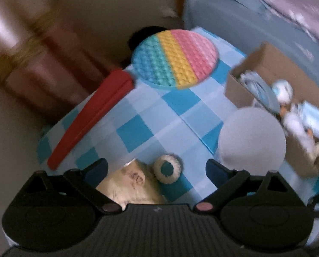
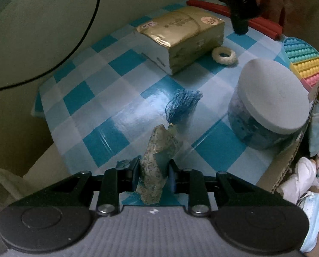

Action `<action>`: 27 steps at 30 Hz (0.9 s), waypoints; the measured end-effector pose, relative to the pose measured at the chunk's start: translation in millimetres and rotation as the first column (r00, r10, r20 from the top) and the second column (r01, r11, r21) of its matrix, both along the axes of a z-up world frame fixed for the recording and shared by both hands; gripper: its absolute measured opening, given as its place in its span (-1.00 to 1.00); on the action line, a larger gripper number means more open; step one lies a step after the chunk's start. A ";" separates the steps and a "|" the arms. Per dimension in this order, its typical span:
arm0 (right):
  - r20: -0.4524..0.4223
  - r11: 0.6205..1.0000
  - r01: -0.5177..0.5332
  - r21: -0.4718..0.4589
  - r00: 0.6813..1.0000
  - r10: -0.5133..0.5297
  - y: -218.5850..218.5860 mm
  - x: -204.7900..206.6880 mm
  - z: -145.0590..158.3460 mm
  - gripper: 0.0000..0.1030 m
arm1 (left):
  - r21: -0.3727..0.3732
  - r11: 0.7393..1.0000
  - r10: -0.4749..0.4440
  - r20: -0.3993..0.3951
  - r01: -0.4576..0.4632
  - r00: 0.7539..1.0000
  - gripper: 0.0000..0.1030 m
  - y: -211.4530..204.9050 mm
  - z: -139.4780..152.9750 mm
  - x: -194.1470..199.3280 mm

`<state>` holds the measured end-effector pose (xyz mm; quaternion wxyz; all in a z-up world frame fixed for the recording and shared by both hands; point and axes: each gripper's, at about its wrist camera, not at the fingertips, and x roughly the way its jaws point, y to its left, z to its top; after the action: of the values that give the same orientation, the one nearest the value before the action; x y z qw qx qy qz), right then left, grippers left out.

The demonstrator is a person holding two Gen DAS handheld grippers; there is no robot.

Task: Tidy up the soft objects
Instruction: 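Grasp the cream rope ring with the left gripper while the right holds the sachet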

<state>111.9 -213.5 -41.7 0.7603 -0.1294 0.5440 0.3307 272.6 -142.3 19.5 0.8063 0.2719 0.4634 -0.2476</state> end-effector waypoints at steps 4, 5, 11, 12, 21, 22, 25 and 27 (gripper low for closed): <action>-0.013 1.000 0.016 0.016 1.000 -0.016 -2.7 2.8 -2.8 -0.39 | 0.050 0.988 -0.142 -0.023 0.143 0.990 0.72 -13.2 -12.3 7.5; -0.016 1.000 0.020 0.017 1.000 -0.019 -3.1 3.0 -3.9 -0.39 | 0.054 0.985 -0.159 -0.043 0.161 0.986 0.64 -14.9 -15.7 10.2; -0.038 0.999 0.038 0.017 0.999 -0.038 -5.4 4.3 -10.7 -0.39 | 0.062 0.957 -0.273 -0.134 0.283 0.953 0.50 -21.6 -39.2 22.0; -0.041 0.999 0.038 0.019 0.998 -0.038 -5.8 4.1 -11.4 -0.39 | 0.063 0.950 -0.296 -0.138 0.306 0.945 0.50 -22.6 -42.3 21.8; -0.049 0.999 0.033 0.041 0.998 -0.031 -6.9 6.5 -15.5 -0.39 | 0.086 0.914 -0.373 -0.210 0.397 0.904 0.32 -35.9 -66.3 34.4; -0.050 0.999 0.033 0.043 0.998 -0.031 -7.1 6.7 -16.0 -0.39 | 0.091 0.916 -0.365 -0.220 0.392 0.905 0.32 -37.0 -70.0 37.3; -0.055 0.998 0.033 0.052 0.998 -0.030 -8.3 7.5 -17.0 -0.39 | 0.116 0.912 -0.359 -0.233 0.392 0.904 0.31 -38.2 -77.6 41.3; -0.056 0.998 0.032 0.055 0.998 -0.029 -8.6 7.8 -17.5 -0.39 | 0.137 0.908 -0.357 -0.243 0.396 0.902 0.31 -38.0 -82.0 42.1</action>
<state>119.7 -222.1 -59.1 0.7533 -0.0907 0.5572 0.3374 314.7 -180.2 -62.5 0.6604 0.4015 0.5059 -0.3830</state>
